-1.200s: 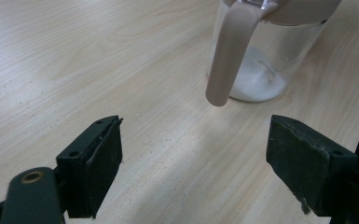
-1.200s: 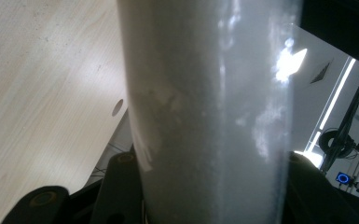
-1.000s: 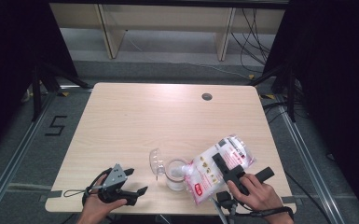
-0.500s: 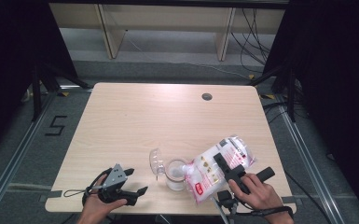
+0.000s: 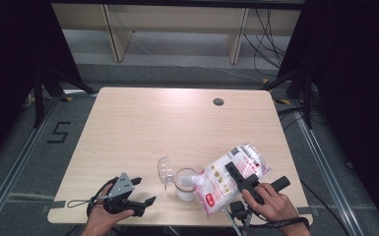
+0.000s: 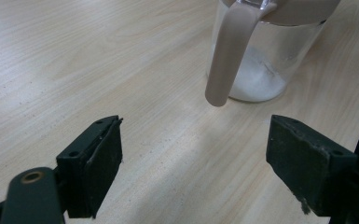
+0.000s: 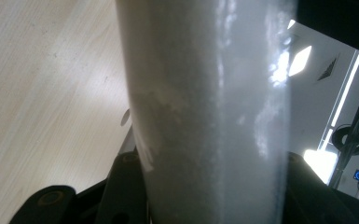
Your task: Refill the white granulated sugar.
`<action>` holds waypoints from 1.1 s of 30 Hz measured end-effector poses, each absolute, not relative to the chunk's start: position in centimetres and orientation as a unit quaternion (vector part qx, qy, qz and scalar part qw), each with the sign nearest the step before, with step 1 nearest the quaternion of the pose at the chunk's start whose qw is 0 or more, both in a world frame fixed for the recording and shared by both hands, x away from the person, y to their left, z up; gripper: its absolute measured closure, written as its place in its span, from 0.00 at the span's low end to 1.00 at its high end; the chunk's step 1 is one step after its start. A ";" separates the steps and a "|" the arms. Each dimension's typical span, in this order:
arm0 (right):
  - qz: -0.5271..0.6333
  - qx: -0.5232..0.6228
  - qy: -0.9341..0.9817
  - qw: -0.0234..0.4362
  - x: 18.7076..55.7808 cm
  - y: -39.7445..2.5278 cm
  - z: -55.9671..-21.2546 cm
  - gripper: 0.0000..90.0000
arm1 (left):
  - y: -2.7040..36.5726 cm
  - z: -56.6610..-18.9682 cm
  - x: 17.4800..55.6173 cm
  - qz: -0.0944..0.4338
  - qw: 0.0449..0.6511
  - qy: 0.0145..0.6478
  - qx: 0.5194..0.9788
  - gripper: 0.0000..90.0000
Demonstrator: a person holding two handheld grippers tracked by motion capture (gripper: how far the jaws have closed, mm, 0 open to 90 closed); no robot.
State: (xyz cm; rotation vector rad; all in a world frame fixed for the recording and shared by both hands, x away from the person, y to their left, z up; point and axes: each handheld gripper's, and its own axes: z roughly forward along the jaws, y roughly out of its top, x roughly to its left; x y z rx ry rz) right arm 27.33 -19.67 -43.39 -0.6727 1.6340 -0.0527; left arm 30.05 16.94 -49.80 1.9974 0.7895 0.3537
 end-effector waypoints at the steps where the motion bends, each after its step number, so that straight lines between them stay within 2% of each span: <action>1: -0.004 -0.291 0.703 0.649 27.4 -19.8 -43.7 0.71 | 16.9 -49.8 30.0 0.144 0.463 0.321 0.813 0.20; 33: 0.011 -0.271 0.715 0.645 27.3 -20.0 -43.7 0.71 | 17.0 -49.7 30.0 0.142 0.461 0.325 0.813 0.20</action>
